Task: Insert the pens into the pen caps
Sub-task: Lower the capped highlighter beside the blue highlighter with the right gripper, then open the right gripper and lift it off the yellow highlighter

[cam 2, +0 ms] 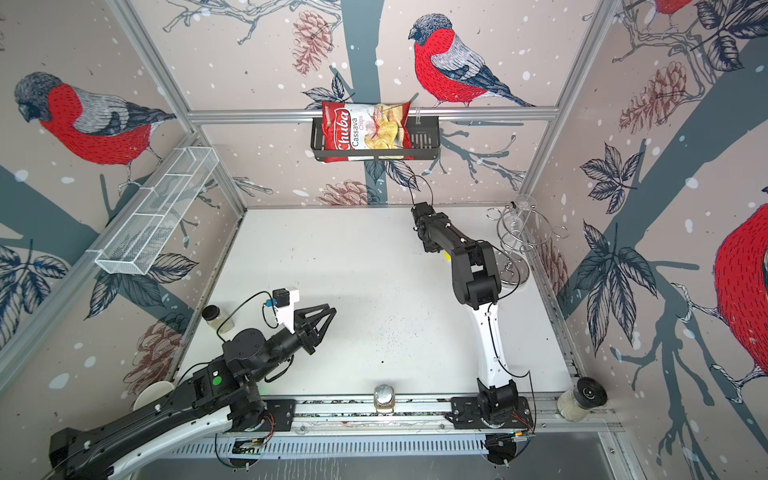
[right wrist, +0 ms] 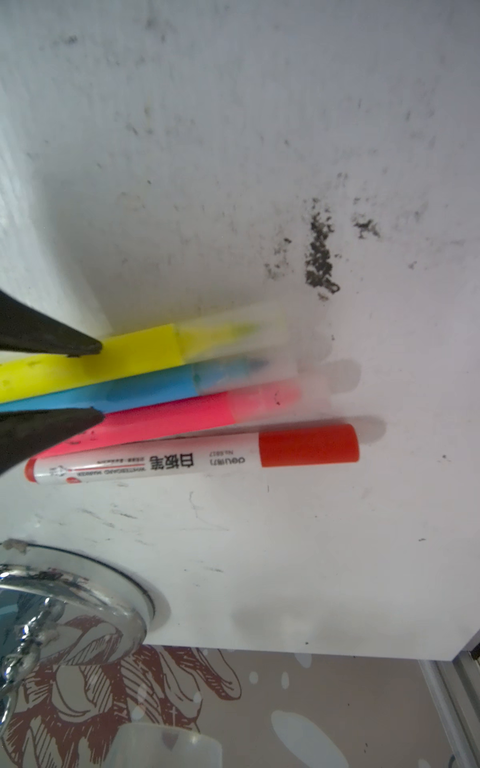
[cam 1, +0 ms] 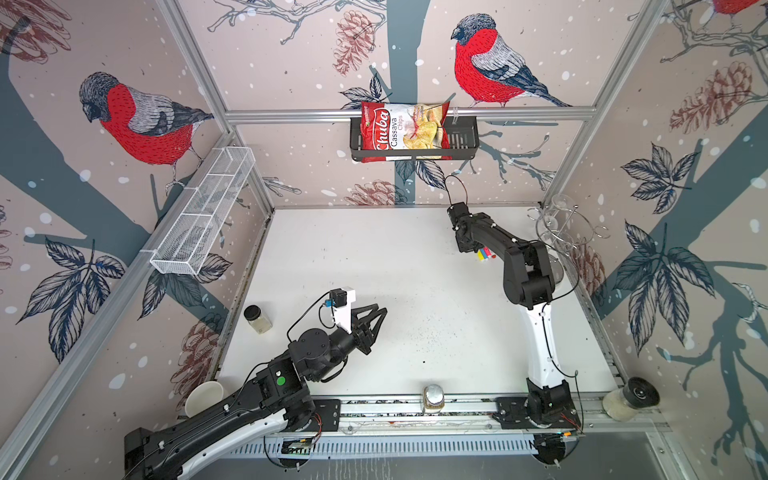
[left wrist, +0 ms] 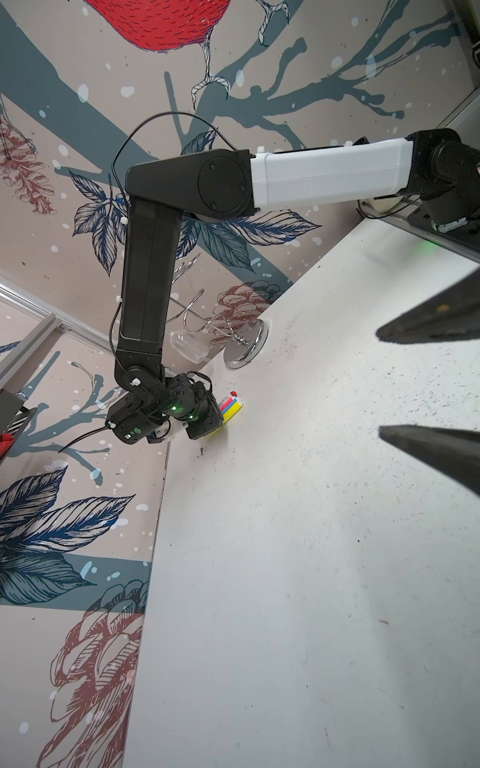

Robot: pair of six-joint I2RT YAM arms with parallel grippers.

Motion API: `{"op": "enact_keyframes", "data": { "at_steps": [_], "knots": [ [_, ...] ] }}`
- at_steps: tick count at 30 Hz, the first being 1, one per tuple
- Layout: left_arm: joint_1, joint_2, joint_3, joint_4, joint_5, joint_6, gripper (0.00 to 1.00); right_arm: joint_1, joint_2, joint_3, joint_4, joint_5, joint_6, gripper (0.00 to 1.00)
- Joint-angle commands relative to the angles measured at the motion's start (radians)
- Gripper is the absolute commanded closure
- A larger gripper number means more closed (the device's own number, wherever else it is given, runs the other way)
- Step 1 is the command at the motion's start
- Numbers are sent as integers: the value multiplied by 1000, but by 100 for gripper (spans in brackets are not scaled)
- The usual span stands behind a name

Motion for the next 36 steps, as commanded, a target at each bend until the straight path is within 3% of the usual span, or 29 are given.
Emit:
{"op": "enact_keyframes", "data": {
  "at_steps": [1, 8, 24, 32, 36],
  "knots": [
    [3, -1, 5, 10, -3, 20, 66, 7, -27, 6, -30, -21, 6, 75],
    [3, -4, 18, -15, -28, 36, 66, 42, -176, -68, 15, -94, 27, 75],
    [3, 40, 102, -105, -278, 131, 55, 44, -665, -440, 304, -482, 66, 68],
    [3, 68, 146, -106, -384, 208, 51, 44, -941, -648, 507, -689, 90, 60],
    [3, 77, 165, -94, -421, 248, 50, 46, -1080, -757, 632, -731, 106, 55]
  ]
}}
